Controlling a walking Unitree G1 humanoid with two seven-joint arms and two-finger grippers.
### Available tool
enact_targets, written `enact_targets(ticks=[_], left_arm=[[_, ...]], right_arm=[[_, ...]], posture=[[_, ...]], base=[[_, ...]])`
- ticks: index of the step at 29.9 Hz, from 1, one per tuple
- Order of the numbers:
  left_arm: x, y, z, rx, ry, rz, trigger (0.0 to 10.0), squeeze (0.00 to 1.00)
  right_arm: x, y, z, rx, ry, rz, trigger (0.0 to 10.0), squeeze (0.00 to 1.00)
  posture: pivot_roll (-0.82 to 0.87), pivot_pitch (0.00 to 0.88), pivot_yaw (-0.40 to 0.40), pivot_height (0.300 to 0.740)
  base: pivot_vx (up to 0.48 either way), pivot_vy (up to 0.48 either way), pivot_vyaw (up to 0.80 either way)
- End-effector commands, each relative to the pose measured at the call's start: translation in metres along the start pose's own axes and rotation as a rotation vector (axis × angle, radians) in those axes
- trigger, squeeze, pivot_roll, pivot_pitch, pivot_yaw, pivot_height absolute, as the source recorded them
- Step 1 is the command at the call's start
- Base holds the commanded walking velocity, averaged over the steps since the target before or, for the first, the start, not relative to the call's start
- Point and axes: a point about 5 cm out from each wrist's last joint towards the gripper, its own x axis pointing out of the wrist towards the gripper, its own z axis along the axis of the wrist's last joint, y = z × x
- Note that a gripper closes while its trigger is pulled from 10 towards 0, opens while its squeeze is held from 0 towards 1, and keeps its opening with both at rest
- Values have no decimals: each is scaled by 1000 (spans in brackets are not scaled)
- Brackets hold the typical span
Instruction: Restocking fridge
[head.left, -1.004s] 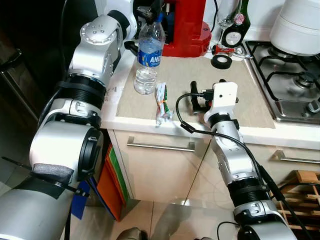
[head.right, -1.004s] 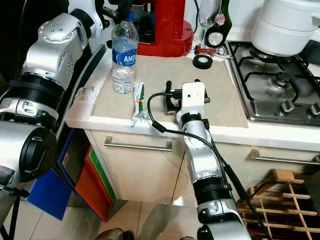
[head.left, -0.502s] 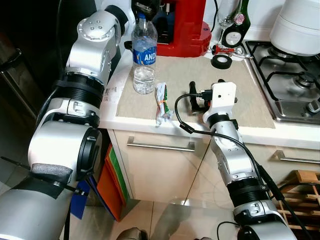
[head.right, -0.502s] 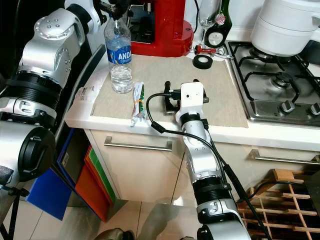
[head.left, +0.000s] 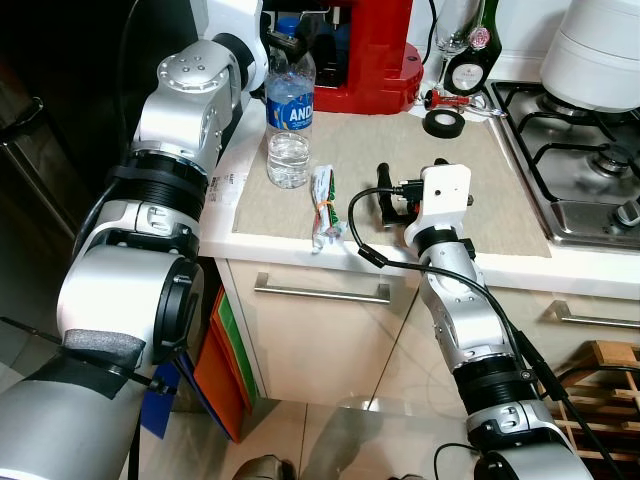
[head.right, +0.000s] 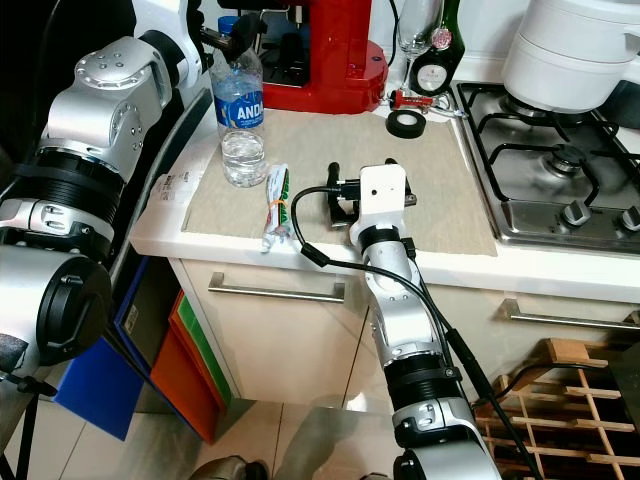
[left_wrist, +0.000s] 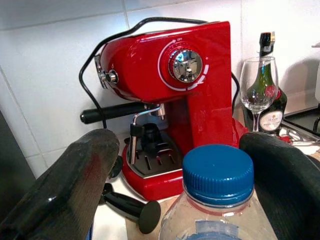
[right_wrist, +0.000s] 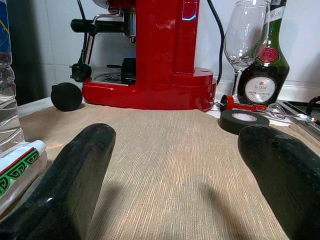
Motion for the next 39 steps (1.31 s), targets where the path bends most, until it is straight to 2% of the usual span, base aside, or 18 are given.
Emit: enact_targets(ticks=[1, 4, 9, 10, 11, 17, 23, 30, 39], left_arm=[[0, 1, -1, -19, 15, 9, 10000, 0], [1, -1, -6, -36, 43, -3, 10000, 0], [0, -3, -17, -139, 89, -11, 10000, 0], [0, -3, -18, -147, 90, -12, 9137, 0], [0, -2, -19, -155, 86, -9, 0, 0], [-1, -6, -24, -133, 72, -17, 0, 0], [-1, -11, -17, -100, 21, -50, 0, 0], [-4, -18, -18, -100, -11, -86, 0, 0], [-8, -20, -23, -123, -17, -100, 0, 0]], right_arm=[[0, 1, -1, -1, 12, 7, 10000, 0], [0, 1, -2, -1, 14, 7, 10000, 0], [0, 2, -2, -1, 16, 9, 10000, 0], [0, 1, -2, -1, 15, 9, 10000, 0], [0, 1, -1, -2, 15, 10, 10000, 0], [1, 1, -1, -3, 15, 10, 10000, 0], [1, 1, -1, -4, 17, 12, 10000, 0], [1, 3, -2, 0, 20, 13, 10000, 0], [0, 4, -3, 2, 23, 16, 10000, 0]], posture=[[53, 0, 22, 740], [55, 0, 21, 740], [57, 0, 19, 740], [57, 0, 19, 740], [57, 0, 18, 740], [56, 0, 15, 740], [58, 0, 12, 740], [62, 0, 16, 740], [65, 0, 13, 740]], base=[[0, 0, 0], [0, 0, 0], [0, 0, 0], [0, 0, 0], [0, 0, 0], [0, 0, 0], [0, 0, 0], [0, 0, 0], [0, 0, 0]])
